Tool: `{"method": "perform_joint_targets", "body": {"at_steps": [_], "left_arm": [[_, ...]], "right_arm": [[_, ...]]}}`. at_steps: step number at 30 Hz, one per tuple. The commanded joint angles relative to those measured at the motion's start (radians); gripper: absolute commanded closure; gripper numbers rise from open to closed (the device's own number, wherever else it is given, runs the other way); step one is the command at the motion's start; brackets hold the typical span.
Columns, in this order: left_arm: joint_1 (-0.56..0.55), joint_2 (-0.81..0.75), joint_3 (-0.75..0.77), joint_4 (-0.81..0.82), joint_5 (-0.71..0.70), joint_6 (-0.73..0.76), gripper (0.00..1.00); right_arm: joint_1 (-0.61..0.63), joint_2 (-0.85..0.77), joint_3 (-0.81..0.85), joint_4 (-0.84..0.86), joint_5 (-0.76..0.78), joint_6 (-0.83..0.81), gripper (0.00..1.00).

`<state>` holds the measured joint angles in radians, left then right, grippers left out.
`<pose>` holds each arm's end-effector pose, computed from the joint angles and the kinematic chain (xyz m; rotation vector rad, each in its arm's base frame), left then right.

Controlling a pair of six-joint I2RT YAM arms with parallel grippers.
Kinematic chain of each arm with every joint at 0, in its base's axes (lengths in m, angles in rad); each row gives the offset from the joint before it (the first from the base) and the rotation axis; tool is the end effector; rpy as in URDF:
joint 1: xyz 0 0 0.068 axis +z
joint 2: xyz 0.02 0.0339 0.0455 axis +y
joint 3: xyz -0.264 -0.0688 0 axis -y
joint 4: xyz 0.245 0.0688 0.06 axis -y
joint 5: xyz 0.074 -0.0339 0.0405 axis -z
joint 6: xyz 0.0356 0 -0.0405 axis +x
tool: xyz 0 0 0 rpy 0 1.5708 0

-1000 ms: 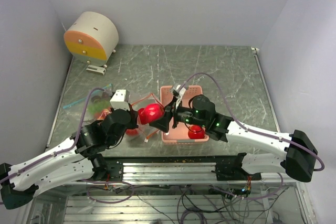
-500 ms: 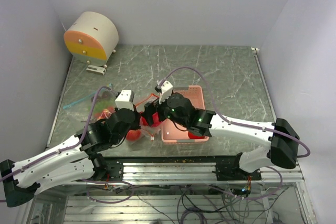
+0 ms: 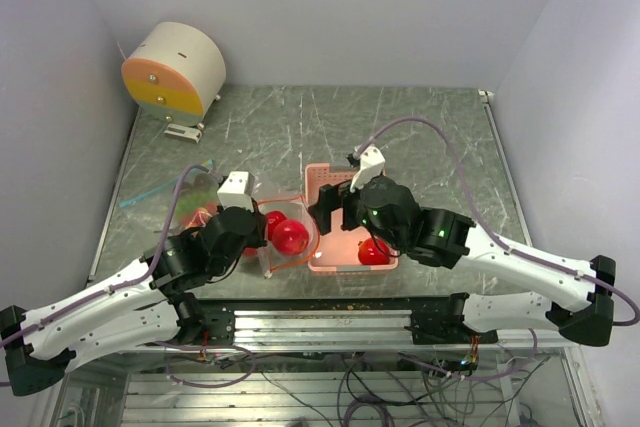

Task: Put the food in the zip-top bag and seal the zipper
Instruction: Place the fake fruit in the zipper food storage bag, then pick up the fake fruit from the bin.

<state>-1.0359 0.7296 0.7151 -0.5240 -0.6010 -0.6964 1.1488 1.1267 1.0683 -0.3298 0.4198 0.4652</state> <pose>0.0977 -0.1255 0.2929 -0.0088 2.0386 -0.4650 0.1170 0.2251 0.3572 -0.3932 1.9426 0.6623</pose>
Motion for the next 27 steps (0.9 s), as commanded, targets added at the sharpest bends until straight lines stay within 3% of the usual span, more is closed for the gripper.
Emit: {"method": "perform_joint_targets", "body": {"at_steps": [1, 9, 22, 27], "left_arm": [[0.003, -0.010, 0.012, 0.025, -0.011, 0.005, 0.93], [0.004, -0.018, 0.001, 0.035, -0.001, 0.011, 0.93], [0.003, -0.064, -0.027, 0.007, -0.034, 0.006, 0.93], [0.003, -0.085, -0.033, -0.007, -0.042, 0.001, 0.93]], "right_arm": [[-0.004, 0.020, -0.055, -0.365, 0.154, 0.228, 0.01], [-0.111, 0.069, -0.207, -0.486, 0.023, 0.363, 0.01], [-0.191, 0.261, -0.265, -0.316, -0.076, 0.270, 0.02], [-0.195, 0.312, -0.261, -0.291, -0.066, 0.262, 0.12]]}}
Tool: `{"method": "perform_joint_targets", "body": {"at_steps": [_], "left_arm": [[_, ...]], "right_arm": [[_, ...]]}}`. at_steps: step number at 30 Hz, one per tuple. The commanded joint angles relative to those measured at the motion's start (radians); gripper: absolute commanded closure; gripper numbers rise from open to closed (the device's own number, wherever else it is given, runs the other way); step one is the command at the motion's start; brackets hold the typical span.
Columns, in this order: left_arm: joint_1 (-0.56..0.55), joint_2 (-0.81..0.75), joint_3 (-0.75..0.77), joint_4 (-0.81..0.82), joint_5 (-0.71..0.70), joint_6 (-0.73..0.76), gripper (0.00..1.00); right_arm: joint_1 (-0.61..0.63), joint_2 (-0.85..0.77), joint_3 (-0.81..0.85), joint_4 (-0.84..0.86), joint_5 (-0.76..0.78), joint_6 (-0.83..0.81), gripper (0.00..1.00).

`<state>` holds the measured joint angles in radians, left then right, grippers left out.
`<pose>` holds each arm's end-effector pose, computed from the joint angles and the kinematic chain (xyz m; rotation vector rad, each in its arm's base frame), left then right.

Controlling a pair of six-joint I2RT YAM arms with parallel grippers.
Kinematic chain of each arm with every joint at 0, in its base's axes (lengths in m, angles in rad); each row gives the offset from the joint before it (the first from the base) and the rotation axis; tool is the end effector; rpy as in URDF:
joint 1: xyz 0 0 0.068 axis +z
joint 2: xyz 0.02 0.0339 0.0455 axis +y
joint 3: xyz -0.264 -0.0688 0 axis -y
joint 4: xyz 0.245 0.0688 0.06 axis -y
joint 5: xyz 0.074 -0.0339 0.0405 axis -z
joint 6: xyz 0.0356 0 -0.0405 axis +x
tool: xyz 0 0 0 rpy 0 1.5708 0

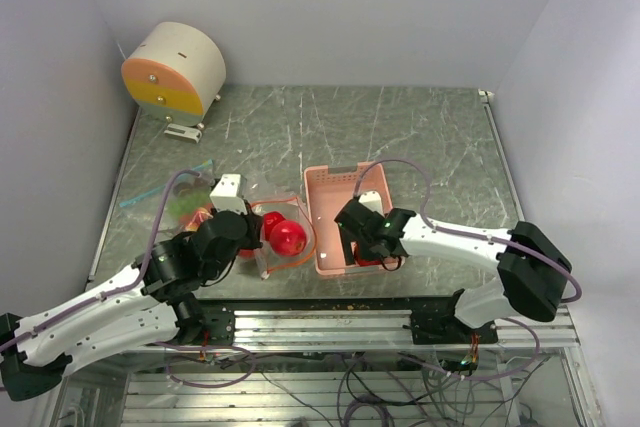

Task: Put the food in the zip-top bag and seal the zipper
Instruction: Pick up the fake fruit from the bin, then place the fake fruit in the zipper food storage bag.

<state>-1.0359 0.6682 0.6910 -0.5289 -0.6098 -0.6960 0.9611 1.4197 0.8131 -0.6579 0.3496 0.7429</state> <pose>0.0923 -0.1157 0.2926 -0.0269 2.0119 -0.4843 0.1521 0.1965 0.1817 -0.2192 2.6720 -0.0003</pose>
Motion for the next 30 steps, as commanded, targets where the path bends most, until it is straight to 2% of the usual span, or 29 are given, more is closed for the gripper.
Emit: {"method": "perform_joint_targets", "body": {"at_steps": [1, 4, 5, 7, 12, 17, 21, 25, 27, 30], "left_arm": [[0.003, -0.026, -0.009, -0.003, -0.036, 0.000, 0.93], [0.004, -0.028, -0.006, -0.012, -0.038, -0.001, 0.93], [0.004, -0.027, -0.003, -0.014, -0.039, -0.002, 0.93], [0.003, -0.026, -0.001, -0.017, -0.039, -0.003, 0.93], [0.003, -0.022, 0.001, -0.014, -0.032, -0.004, 0.93], [0.003, -0.007, 0.002, -0.005, -0.024, -0.006, 0.93], [0.003, 0.020, 0.008, 0.012, -0.018, -0.002, 0.93], [0.003, 0.050, 0.025, 0.028, -0.002, 0.002, 0.93], [0.003, 0.061, 0.032, 0.033, 0.003, 0.004, 0.93], [0.003, 0.069, 0.037, 0.040, 0.010, 0.006, 0.93]], "right_arm": [[-0.007, 0.022, -0.003, 0.042, 0.007, -0.015, 0.17], [-0.007, 0.006, 0.023, 0.036, 0.031, -0.020, 0.42], [-0.007, -0.006, 0.032, 0.033, 0.039, -0.026, 0.47], [-0.007, -0.051, 0.052, 0.039, 0.050, -0.041, 0.52], [-0.008, -0.240, 0.094, 0.111, 0.005, -0.141, 0.53], [-0.010, -0.427, 0.099, 0.291, -0.340, -0.284, 0.53], [-0.010, -0.462, 0.092, 0.405, -0.613, -0.334, 0.53], [-0.007, -0.441, 0.064, 0.556, -0.809, -0.322, 0.53], [0.001, -0.415, 0.050, 0.613, -0.863, -0.313, 0.54], [0.015, -0.382, 0.041, 0.673, -0.837, -0.301, 0.54]]}}
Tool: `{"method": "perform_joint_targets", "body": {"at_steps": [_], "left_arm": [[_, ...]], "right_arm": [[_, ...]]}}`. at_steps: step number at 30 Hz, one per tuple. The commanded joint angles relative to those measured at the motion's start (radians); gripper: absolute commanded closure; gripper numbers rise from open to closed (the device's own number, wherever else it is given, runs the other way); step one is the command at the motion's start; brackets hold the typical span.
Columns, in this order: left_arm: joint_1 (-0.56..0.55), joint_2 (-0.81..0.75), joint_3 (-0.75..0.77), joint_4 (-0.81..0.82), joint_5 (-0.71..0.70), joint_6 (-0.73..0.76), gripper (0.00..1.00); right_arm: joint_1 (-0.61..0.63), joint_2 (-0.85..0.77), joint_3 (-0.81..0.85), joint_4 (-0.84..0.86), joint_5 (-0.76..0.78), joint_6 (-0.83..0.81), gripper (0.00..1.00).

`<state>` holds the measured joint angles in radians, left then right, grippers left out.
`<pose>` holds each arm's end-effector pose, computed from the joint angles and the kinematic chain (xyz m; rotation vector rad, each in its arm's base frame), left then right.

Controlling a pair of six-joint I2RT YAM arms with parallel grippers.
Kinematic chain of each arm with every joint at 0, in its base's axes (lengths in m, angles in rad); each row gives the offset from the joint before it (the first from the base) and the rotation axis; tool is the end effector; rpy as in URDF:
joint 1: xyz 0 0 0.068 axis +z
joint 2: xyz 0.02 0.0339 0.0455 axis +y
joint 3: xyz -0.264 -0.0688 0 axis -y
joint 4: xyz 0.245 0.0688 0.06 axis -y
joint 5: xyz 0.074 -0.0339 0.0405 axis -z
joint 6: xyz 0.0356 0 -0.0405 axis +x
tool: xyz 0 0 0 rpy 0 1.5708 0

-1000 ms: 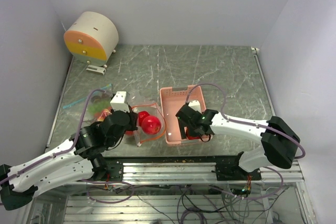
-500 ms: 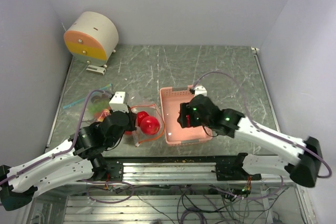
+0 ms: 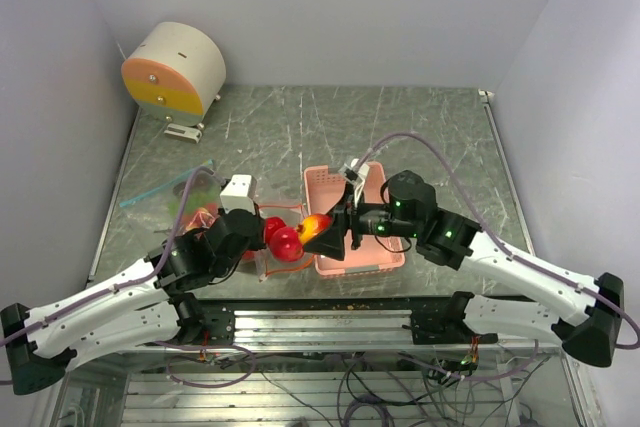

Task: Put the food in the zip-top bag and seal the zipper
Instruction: Place the fake fruit in the zipper food storage bag.

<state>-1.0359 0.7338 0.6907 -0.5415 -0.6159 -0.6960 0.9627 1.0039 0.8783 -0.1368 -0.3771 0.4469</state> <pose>0.0978 -0.1248 0.2828 0.0014 2.0634 -0.4134 0.1219 0.1981 0.3373 -0.7972 1.8689 1.2910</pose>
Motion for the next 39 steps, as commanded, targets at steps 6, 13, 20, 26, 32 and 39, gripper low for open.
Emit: {"method": "perform_joint_targets", "body": {"at_steps": [6, 13, 20, 26, 32, 39], "left_arm": [[0.003, 0.009, 0.056, 0.045, 0.024, 0.009, 0.93], [0.004, -0.001, 0.061, 0.050, 0.029, 0.009, 0.93], [0.003, 0.018, 0.049, 0.091, 0.050, 0.009, 0.93], [0.003, 0.049, 0.053, 0.115, 0.065, 0.015, 0.93], [0.003, 0.027, 0.030, 0.104, 0.057, 0.007, 0.93], [0.003, 0.036, 0.019, 0.119, 0.041, 0.009, 0.93]], "right_arm": [[0.020, 0.113, -0.023, 0.199, -0.057, 0.013, 0.55], [0.046, 0.195, 0.009, 0.142, 0.262, 0.052, 0.64], [0.156, 0.307, 0.113, 0.052, 0.608, 0.038, 0.60], [0.197, 0.392, 0.202, 0.025, 0.788, 0.040, 0.45], [0.206, 0.434, 0.229, -0.027, 0.875, 0.018, 0.00], [0.223, 0.312, 0.174, 0.031, 0.760, -0.022, 0.00]]}}
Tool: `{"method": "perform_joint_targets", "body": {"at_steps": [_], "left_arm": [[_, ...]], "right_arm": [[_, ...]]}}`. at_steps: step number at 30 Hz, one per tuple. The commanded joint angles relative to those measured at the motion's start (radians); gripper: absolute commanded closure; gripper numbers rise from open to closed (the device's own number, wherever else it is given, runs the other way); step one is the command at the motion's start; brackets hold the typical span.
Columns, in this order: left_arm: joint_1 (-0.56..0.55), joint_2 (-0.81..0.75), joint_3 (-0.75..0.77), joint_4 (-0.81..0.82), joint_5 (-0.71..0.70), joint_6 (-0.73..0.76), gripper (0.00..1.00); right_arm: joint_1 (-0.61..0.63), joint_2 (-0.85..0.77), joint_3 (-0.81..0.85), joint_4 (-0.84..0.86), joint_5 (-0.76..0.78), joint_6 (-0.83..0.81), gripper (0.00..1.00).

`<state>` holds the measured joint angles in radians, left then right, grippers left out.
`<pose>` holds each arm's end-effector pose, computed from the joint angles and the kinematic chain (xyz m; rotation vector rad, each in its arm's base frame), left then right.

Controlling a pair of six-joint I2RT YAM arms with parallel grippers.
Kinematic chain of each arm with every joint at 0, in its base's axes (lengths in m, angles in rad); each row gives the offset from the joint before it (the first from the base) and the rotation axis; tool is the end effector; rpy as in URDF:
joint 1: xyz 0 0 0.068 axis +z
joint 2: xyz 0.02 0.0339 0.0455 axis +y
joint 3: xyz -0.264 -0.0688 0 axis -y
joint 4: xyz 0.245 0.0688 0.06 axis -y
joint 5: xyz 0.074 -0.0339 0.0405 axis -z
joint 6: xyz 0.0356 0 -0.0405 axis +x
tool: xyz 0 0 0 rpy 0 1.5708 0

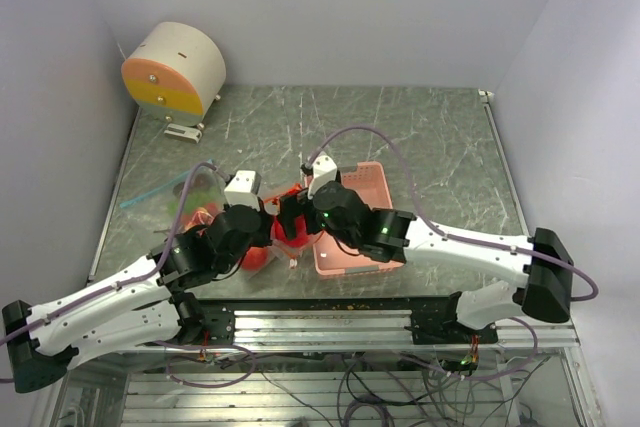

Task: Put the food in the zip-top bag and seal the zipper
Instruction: Place the fake fruit in the zipper food storage bag, then adjust the zipper food storage bag at the center of the board.

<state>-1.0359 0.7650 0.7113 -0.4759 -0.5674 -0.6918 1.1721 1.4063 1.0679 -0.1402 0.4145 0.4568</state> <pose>0.1017 -0.1341 0.2905 0.0131 2.0467 -0.4978 0.1384 0.2915 0.3001 -0.4707 2.0054 0.6084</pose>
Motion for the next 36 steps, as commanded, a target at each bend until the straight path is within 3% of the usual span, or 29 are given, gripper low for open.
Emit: {"method": "perform_joint_targets", "body": {"at_steps": [1, 8, 16, 21, 29, 31, 33, 36], "left_arm": [[0.002, 0.013, 0.000, 0.055, -0.006, 0.005, 0.93], [0.003, 0.045, -0.003, 0.083, 0.006, 0.006, 0.93], [0.003, 0.062, 0.015, 0.075, 0.005, 0.012, 0.93], [0.003, 0.068, 0.016, 0.076, 0.002, 0.011, 0.93], [0.003, 0.083, 0.025, 0.086, 0.016, 0.015, 0.93], [0.003, 0.083, 0.024, 0.090, 0.019, 0.015, 0.93], [0.003, 0.083, 0.024, 0.089, 0.020, 0.016, 0.93], [0.002, 0.080, 0.023, 0.083, 0.018, 0.017, 0.93]], "right_arm": [[0.019, -0.118, -0.020, 0.039, -0.048, -0.034, 0.00], [0.021, -0.268, -0.110, -0.006, -0.009, -0.007, 0.01], [0.021, -0.288, -0.190, -0.105, -0.048, 0.049, 0.12], [0.021, -0.344, -0.277, -0.079, -0.130, 0.070, 0.24], [0.021, -0.281, -0.325, -0.025, -0.152, 0.079, 0.31], [0.021, -0.248, -0.322, -0.002, -0.134, 0.078, 0.42], [0.021, -0.214, -0.308, 0.002, -0.099, 0.079, 0.59], [0.021, -0.170, -0.285, 0.003, -0.044, 0.074, 0.62]]}}
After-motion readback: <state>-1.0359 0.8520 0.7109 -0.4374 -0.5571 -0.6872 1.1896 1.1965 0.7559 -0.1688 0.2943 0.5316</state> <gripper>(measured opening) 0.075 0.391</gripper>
